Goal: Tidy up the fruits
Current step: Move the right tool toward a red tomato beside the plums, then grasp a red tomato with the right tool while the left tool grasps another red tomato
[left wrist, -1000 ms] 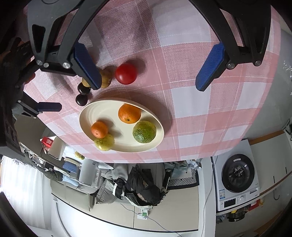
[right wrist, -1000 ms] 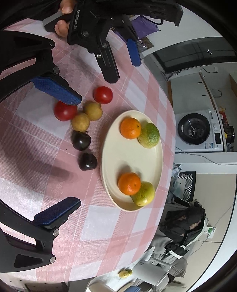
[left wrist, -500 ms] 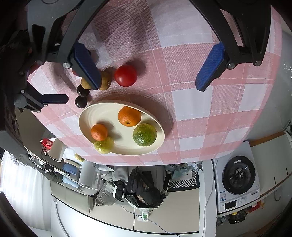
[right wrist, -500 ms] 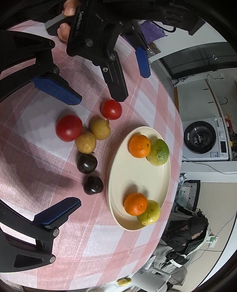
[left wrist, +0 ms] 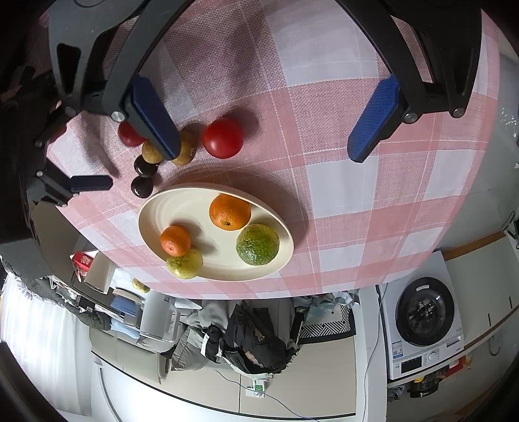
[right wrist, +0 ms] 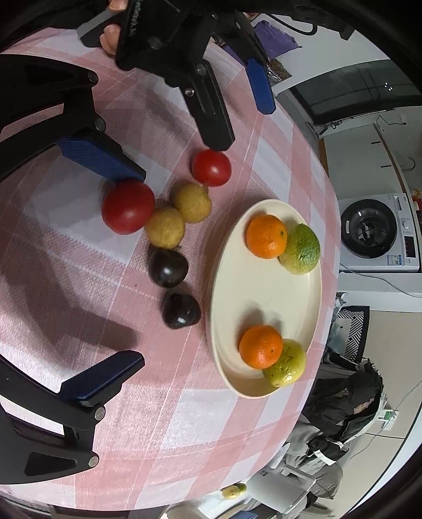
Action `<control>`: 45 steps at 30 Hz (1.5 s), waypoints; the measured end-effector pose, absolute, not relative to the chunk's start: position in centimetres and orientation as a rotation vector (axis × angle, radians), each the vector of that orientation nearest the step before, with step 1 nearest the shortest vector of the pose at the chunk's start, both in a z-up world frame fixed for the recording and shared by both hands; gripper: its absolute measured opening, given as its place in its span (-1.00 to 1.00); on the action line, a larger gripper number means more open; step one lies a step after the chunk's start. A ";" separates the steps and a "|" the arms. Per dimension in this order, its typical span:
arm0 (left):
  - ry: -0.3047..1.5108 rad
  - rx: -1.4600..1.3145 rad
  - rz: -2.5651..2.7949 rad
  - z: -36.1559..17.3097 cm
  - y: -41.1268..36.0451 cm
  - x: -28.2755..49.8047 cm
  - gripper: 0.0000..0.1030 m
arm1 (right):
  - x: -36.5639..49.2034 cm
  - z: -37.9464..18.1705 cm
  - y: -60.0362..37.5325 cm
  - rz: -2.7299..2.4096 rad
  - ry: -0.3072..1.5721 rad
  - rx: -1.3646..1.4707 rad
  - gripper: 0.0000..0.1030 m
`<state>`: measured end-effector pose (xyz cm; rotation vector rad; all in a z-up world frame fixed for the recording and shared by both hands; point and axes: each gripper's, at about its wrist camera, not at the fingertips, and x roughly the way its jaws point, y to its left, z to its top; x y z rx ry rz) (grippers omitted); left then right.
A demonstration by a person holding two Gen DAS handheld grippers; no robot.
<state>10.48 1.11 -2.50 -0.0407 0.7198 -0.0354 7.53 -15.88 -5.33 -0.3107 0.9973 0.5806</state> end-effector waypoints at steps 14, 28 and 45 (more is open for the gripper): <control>0.730 -0.026 -0.041 -2.7 1.0 10.4 0.99 | 8.7 -5.8 -18.4 0.550 1.035 -0.331 1.00; 0.732 -0.023 -0.042 -2.7 0.8 10.4 0.99 | 7.4 -5.1 -20.1 0.653 1.038 -0.334 0.44; 0.763 -0.012 -0.052 -3.1 0.5 10.4 0.99 | 7.2 -4.5 -19.6 0.663 1.010 -0.324 -0.42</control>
